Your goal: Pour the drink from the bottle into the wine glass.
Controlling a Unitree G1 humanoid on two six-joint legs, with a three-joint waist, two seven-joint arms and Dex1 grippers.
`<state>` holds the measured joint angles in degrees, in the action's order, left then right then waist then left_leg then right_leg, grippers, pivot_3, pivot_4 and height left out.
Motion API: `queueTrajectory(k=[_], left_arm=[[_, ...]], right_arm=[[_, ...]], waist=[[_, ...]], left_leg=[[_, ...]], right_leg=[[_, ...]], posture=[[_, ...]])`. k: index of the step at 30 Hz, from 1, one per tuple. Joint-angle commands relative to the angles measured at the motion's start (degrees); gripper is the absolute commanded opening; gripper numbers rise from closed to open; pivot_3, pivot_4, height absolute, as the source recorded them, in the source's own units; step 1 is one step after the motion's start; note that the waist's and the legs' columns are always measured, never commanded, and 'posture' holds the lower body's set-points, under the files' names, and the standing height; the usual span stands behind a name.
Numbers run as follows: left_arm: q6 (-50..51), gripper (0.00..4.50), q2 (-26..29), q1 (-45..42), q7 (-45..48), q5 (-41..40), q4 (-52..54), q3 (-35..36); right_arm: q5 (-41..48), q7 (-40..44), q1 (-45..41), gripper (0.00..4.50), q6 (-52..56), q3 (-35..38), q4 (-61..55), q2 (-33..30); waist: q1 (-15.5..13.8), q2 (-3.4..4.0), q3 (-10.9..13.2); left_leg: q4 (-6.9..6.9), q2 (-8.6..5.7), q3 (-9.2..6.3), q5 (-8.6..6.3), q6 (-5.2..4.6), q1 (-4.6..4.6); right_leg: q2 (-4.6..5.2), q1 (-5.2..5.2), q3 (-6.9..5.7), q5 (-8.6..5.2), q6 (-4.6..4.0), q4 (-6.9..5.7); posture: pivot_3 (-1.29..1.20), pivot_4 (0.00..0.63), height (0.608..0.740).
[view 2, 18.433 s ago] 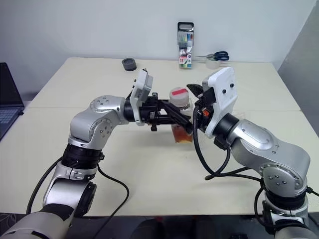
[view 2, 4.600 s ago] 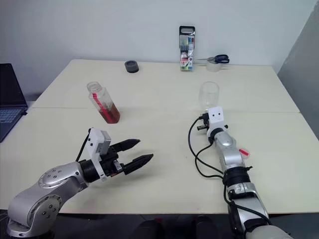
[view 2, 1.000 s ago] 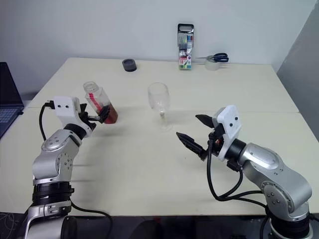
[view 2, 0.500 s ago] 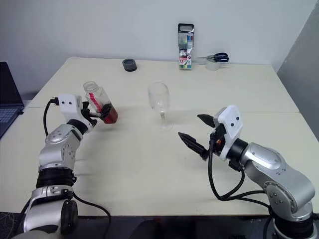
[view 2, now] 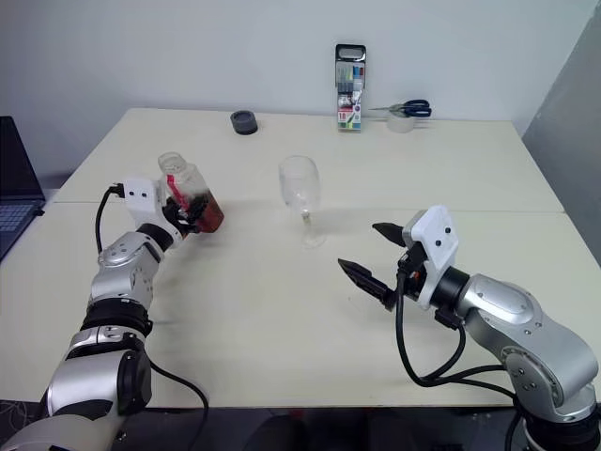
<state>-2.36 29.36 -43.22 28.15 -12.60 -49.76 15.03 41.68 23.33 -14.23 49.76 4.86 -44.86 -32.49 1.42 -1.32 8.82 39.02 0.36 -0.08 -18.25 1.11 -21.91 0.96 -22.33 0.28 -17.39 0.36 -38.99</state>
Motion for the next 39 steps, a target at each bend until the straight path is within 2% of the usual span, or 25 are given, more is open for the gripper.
queueTrajectory(k=[1, 5, 14, 17, 23, 39], left_arm=[[-1.59, 1.69, 1.20, -1.58, -0.55, 0.74, 0.73, 0.09], [-1.95, 1.69, 0.88, -4.72, -1.42, 3.68, 1.39, -2.87], [-9.22, 1.69, -0.14, -20.42, 2.77, 11.95, -3.03, -12.11], [-12.07, 1.69, 0.65, -22.16, 5.06, 14.14, -3.83, -14.40], [-19.51, 1.69, 2.57, -24.82, 6.27, 18.40, -4.88, -17.70], [-33.77, 1.69, 7.47, -29.27, 1.18, 32.63, -8.46, -26.33]], right_arm=[[-0.57, -0.88, 0.00, 4.50, -1.91, 0.08, -2.60, 0.04], [-3.50, -2.50, -0.26, 4.50, -4.53, -0.54, -1.56, 1.08], [-12.71, -3.98, -3.13, 4.50, -12.46, -5.46, 5.54, 5.44], [-14.72, -4.14, -3.63, 4.50, -14.62, -6.16, 7.52, 7.17], [-16.71, -4.17, -4.59, 4.50, -16.55, -6.43, 9.17, 9.68], [-18.34, -3.40, -6.44, 4.50, -16.96, -6.86, 10.74, 12.06]], waist=[[0.01, 0.00, 0.00], [-0.05, -0.02, 0.00], [-0.41, -0.31, 0.10], [0.22, -0.30, 0.09], [0.55, -0.29, 0.10], [0.33, -0.29, 0.11]], left_leg=[[0.00, 0.00, 0.00, 0.00, 0.00, 0.00], [0.01, 0.00, -0.01, 0.00, 0.00, -0.02], [0.13, -0.17, -0.03, 0.03, 0.04, -0.59], [0.14, -0.19, 0.12, 0.08, 0.11, -0.85], [0.13, -0.16, 0.13, 0.11, 0.14, -0.94], [0.74, -0.19, 0.13, 0.10, 0.12, -1.03]], right_leg=[[0.00, 0.00, 0.00, 0.00, 0.00, 0.00], [0.00, 0.00, -0.01, 0.00, 0.00, -0.01], [0.09, -0.49, -0.05, 0.01, 0.01, -0.03], [0.10, -0.91, 0.08, 0.01, 0.01, -0.12], [0.08, -1.09, 0.09, 0.01, 0.01, -0.23], [0.11, -1.09, 0.11, 0.00, 0.02, -0.68]], posture=[[0.00, 0.150, 0.740], [0.00, 0.150, 0.740], [0.00, 0.150, 0.740], [0.00, 0.150, 0.740], [0.00, 0.150, 0.740], [0.00, 0.150, 0.740]])
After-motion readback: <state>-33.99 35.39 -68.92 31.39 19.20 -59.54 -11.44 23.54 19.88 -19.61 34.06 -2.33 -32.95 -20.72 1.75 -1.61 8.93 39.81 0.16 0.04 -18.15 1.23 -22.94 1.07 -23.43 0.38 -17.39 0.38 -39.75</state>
